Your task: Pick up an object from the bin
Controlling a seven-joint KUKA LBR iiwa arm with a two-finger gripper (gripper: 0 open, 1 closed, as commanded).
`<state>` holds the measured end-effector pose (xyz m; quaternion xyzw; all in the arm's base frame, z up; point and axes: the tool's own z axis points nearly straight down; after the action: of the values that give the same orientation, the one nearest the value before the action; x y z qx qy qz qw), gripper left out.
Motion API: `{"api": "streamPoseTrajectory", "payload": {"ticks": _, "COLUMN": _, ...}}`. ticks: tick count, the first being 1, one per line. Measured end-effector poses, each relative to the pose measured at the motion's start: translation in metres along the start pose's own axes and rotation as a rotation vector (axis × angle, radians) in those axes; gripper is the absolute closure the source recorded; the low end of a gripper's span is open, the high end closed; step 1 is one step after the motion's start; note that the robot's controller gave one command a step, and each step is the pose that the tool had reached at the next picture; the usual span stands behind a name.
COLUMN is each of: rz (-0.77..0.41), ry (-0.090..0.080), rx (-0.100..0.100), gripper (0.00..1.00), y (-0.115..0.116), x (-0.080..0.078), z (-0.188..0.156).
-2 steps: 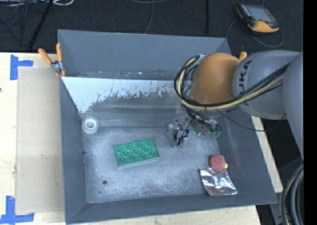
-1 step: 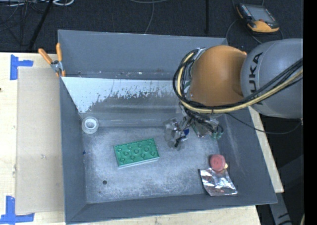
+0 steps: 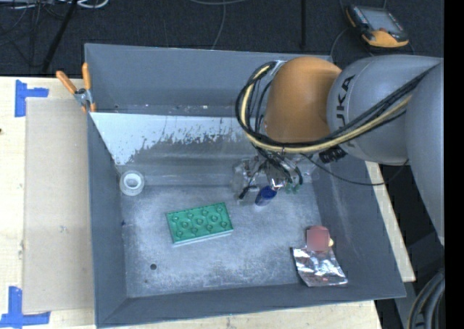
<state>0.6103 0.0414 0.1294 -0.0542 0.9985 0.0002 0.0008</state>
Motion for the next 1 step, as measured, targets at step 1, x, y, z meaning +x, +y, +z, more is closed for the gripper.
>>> {"api": "streamPoseTrajectory", "payload": {"ticks": 1, "rz": -0.001, "ry": 0.000, "rx": 0.000, "gripper": 0.00, "y": 0.0002, "x": 0.0000, "z": -0.0006}}
